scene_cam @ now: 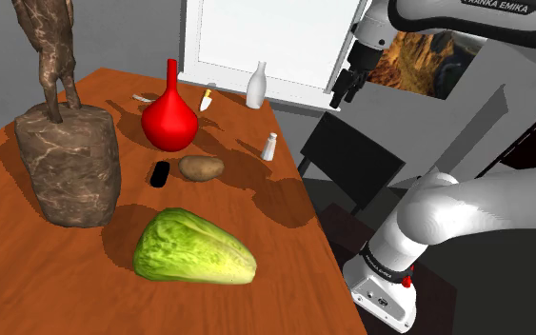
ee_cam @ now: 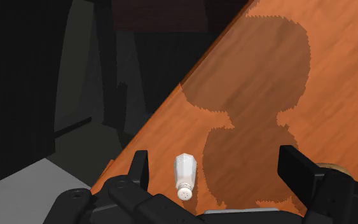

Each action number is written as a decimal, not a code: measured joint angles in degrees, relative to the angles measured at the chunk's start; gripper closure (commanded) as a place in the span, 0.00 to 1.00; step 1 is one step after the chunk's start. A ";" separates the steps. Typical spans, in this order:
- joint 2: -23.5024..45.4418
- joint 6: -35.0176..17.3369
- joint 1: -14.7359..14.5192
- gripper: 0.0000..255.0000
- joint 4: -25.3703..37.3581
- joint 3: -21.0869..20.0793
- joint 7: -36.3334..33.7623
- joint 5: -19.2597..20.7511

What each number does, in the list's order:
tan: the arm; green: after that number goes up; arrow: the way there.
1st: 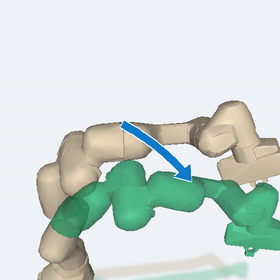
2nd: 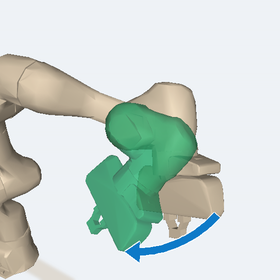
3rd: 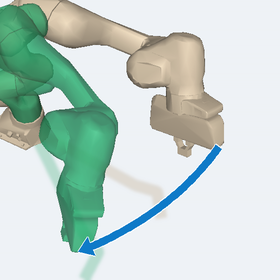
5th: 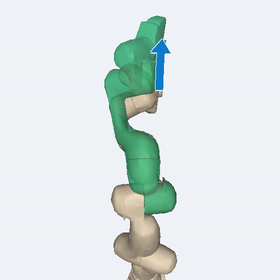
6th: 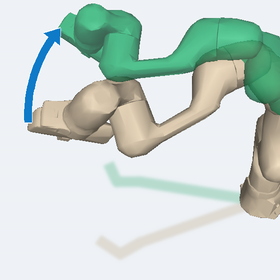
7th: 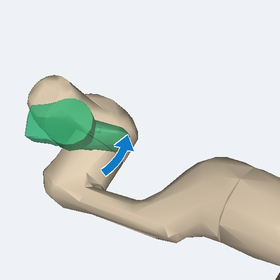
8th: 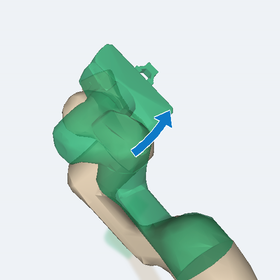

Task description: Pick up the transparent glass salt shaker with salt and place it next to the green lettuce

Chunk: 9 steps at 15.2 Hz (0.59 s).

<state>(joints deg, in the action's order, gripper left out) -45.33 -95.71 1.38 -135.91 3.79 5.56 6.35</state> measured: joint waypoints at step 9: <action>13.73 -10.38 -0.07 0.00 1.21 2.07 -1.94 -2.56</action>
<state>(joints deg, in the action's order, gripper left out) -31.60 -106.09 1.31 -134.70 5.86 3.62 3.79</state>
